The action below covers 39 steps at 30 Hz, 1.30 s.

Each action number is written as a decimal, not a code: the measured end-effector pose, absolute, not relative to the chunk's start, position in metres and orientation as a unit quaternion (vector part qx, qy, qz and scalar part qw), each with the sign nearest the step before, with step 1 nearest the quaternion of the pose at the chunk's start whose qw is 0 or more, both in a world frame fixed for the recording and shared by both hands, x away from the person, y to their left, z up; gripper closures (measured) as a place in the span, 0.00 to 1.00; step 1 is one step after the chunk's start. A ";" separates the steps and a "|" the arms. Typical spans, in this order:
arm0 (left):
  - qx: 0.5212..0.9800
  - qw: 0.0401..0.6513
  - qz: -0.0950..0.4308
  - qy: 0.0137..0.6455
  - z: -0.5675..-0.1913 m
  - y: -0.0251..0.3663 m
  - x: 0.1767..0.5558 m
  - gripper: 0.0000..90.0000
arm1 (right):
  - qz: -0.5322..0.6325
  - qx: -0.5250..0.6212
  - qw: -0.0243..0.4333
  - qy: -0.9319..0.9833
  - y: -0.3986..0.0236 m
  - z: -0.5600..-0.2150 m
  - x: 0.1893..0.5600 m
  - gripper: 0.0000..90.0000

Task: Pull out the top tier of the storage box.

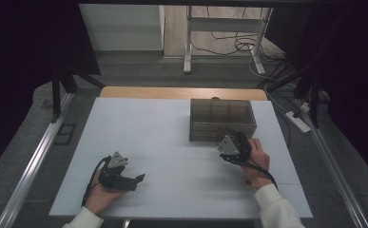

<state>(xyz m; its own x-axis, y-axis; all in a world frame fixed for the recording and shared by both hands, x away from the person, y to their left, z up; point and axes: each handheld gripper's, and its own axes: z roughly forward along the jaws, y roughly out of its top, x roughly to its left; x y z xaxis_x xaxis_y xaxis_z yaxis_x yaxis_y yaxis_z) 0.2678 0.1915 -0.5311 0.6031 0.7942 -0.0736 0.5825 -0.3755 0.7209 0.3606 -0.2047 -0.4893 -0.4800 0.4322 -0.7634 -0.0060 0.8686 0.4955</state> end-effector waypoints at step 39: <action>0.816 0.367 0.146 0.421 -0.531 0.192 0.267 0.08 | 0.186 0.107 0.524 0.824 -0.200 -0.497 0.369 0.69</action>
<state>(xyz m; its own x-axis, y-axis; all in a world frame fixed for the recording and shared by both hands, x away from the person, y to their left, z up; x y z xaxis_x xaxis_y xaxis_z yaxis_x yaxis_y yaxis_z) 0.2674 0.1916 -0.5309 0.6023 0.7951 -0.0715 0.5811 -0.3752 0.7222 0.3690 -0.1999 -0.4968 -0.4272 0.3712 -0.8244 -0.0191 0.9079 0.4187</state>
